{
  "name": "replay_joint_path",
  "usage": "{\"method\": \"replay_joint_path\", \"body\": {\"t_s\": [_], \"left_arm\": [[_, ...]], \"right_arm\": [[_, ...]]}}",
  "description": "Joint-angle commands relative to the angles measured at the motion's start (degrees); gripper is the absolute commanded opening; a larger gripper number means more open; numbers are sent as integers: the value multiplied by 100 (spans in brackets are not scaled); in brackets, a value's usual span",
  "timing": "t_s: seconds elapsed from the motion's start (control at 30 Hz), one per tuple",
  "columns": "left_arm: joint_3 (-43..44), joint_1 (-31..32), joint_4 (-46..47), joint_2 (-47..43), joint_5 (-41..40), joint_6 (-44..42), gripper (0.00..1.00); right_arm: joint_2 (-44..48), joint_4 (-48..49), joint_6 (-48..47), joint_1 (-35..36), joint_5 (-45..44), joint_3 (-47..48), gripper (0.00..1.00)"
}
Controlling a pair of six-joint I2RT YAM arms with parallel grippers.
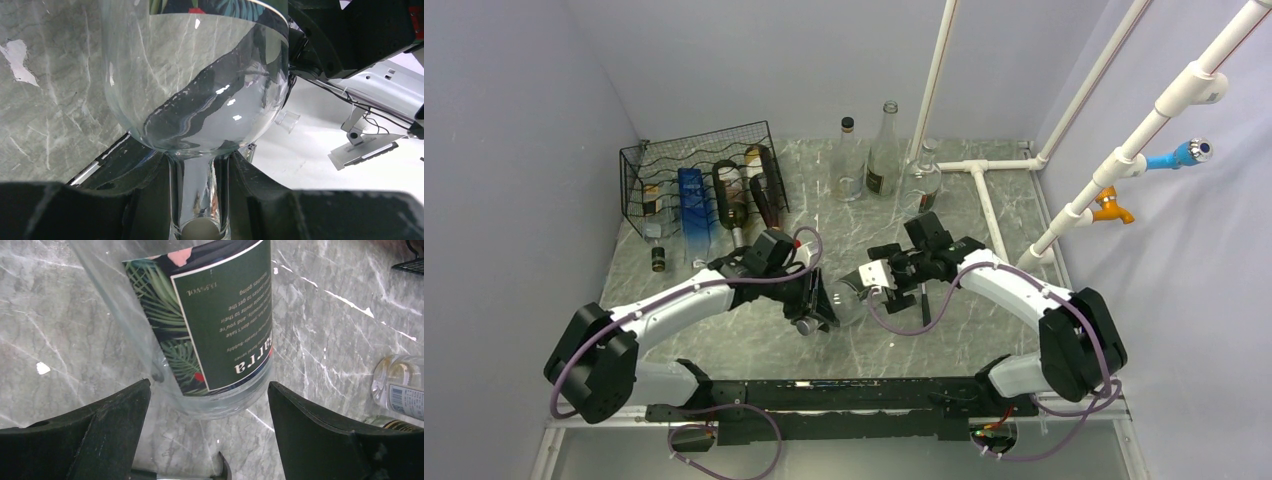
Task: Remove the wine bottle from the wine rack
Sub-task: Place the wine bottle at the center of the board.
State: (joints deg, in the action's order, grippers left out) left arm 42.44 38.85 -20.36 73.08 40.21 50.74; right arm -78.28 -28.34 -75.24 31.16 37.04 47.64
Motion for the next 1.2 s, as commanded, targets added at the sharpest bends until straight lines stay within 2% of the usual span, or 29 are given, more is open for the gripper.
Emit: {"method": "replay_joint_path", "body": {"t_s": [0.0, 0.23, 0.47, 0.87, 1.17], "left_arm": [[609, 65, 851, -85, 746, -143, 5], [761, 79, 771, 30, 774, -109, 16], [862, 78, 691, 84, 829, -109, 36], [972, 79, 618, 109, 913, -123, 55], [1122, 76, 605, 220, 1108, -198, 62]], "right_arm": [[-46, 480, 113, 111, -76, -73, 89], [-170, 511, 185, 145, 125, -184, 83], [-313, 487, 311, 154, 344, -176, 82], [-418, 426, 375, 148, 481, -168, 82], [-457, 358, 446, 136, 624, -140, 82]]}}
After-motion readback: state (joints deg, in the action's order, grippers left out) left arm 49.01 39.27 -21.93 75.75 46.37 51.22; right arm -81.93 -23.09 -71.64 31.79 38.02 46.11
